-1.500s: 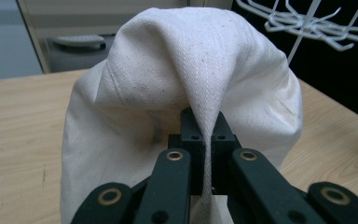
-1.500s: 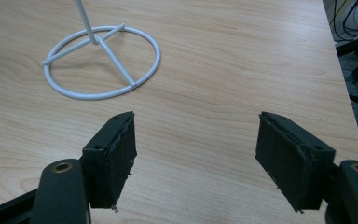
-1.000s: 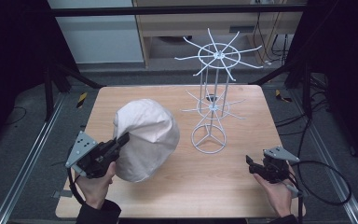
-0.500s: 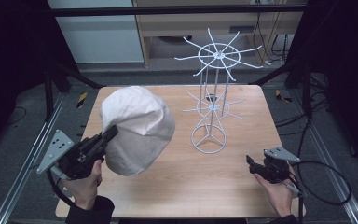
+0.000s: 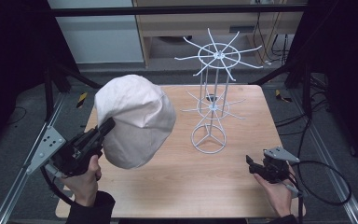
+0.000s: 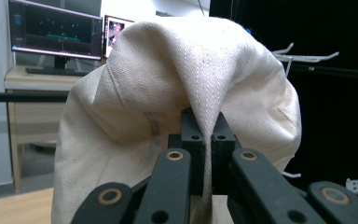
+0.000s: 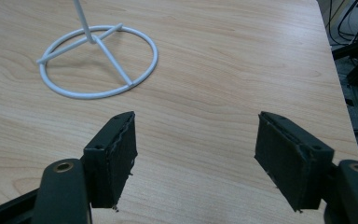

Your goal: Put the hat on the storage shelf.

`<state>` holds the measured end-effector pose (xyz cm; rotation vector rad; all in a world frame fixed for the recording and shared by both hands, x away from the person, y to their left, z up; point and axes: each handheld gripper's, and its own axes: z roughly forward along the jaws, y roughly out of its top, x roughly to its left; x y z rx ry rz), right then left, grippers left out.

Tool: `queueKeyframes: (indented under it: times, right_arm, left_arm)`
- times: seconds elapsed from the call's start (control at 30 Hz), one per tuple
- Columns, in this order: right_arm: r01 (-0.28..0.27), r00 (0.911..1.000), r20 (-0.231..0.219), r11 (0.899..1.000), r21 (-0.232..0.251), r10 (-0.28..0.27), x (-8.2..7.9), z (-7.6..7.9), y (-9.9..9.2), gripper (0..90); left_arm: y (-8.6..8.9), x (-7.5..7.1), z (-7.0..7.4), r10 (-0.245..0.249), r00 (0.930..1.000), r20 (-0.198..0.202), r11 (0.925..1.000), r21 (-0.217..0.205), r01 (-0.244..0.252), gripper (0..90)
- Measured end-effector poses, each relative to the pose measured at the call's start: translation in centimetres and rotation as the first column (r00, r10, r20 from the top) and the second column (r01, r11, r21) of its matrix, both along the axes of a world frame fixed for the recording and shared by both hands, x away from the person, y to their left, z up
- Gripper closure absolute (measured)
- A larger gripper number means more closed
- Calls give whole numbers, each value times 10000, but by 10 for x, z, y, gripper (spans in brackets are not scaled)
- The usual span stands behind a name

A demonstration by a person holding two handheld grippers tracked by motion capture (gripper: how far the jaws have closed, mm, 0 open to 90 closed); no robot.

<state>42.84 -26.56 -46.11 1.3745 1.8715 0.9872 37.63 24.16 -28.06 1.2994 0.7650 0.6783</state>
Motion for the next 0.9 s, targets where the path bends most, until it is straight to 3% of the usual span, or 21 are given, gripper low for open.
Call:
queueKeyframes:
  times: [0.2, 0.4, 0.9]
  right_arm:
    - [-41, 10000, 1, 10000, -34, 41, 0, 0, 1, 290]
    - [-52, 10000, 40, 9999, -86, 52, 0, 0, 1, 288]
    - [-49, 10000, 60, 9999, -103, 50, 1, -1, 1, 285]
  left_arm:
    - [-4, -3, 12, -187, 9988, 462, 9988, -450, 208, 880]
    - [-9, -6, 25, -327, 9959, 843, 9976, -587, 377, 880]
    - [-28, -3, 43, -787, 9889, 1264, 9915, -930, 908, 880]
